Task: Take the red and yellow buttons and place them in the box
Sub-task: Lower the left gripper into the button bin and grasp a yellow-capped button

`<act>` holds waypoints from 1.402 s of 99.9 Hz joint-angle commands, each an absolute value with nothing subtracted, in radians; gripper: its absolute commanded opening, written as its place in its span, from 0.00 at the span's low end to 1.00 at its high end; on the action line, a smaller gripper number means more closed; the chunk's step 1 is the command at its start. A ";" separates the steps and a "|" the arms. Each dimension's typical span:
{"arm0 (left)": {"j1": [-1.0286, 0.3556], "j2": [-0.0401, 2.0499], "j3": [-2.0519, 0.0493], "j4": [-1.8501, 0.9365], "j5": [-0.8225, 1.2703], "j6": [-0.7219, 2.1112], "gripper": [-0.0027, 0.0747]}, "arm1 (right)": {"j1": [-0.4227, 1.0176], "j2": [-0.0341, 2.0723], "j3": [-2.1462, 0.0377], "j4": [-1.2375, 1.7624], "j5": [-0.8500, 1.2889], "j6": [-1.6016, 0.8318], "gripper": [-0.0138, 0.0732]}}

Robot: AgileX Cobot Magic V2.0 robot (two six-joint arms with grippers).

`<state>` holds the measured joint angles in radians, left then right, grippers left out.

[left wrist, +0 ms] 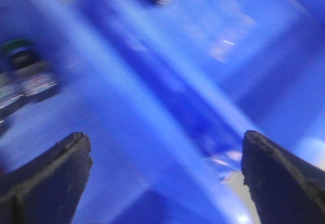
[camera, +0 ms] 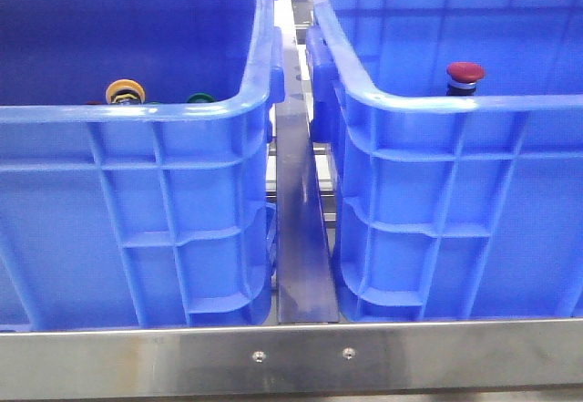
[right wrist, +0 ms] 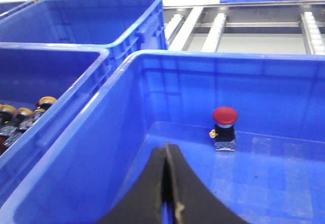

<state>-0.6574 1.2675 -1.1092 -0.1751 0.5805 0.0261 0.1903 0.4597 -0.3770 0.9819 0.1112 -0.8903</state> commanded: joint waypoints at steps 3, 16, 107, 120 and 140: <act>-0.563 1.242 -1.141 -0.181 0.551 -0.063 0.76 | 0.187 0.442 -0.391 0.982 0.112 -0.896 0.08; -0.461 1.273 -1.147 -0.172 0.608 -0.135 0.76 | 0.187 0.442 -0.382 0.982 0.129 -0.896 0.08; -0.355 1.871 -1.691 0.045 1.059 -0.292 0.76 | 0.187 0.442 -0.382 0.983 0.126 -0.896 0.08; -0.355 1.907 -1.707 0.047 1.040 -0.292 0.76 | 0.187 0.442 -0.382 0.983 0.126 -0.896 0.08; -0.355 1.911 -1.707 0.047 1.005 -0.292 0.56 | 0.187 0.442 -0.382 0.983 0.126 -0.896 0.08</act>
